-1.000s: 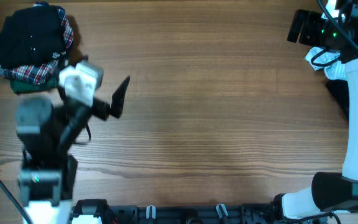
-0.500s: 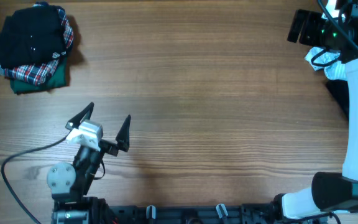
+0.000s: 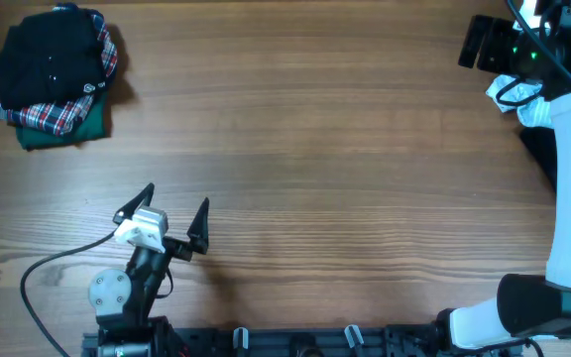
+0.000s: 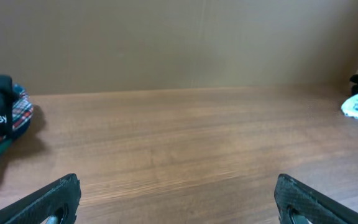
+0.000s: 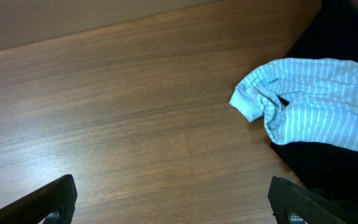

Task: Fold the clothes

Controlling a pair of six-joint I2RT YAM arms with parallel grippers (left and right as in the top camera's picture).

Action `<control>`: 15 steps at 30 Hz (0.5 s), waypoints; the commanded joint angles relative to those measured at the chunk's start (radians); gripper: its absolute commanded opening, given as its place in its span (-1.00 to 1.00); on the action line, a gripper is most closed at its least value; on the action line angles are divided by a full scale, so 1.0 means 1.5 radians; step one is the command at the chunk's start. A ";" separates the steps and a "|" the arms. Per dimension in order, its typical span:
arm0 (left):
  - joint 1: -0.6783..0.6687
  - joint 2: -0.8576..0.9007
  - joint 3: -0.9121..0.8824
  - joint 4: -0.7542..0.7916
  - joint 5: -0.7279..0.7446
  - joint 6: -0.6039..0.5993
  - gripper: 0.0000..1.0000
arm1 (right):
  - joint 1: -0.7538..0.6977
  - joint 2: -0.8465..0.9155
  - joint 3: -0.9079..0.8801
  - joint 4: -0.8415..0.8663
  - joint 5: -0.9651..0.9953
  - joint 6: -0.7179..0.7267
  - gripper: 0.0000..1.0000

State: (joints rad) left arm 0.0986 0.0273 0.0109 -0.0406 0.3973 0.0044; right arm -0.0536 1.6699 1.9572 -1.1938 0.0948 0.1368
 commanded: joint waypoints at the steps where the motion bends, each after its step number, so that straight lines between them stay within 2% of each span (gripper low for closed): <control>1: 0.004 -0.013 -0.003 0.014 -0.021 -0.009 0.99 | -0.002 -0.015 0.009 0.000 0.012 -0.004 0.99; 7: 0.001 -0.014 -0.003 0.000 -0.026 -0.009 0.99 | -0.002 -0.015 0.009 0.000 0.012 -0.004 0.99; 15: -0.044 -0.017 -0.003 -0.011 -0.111 -0.009 0.99 | -0.002 -0.015 0.009 0.000 0.012 -0.004 0.99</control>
State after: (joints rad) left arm 0.0643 0.0193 0.0101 -0.0463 0.3149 0.0013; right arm -0.0536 1.6699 1.9572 -1.1938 0.0948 0.1364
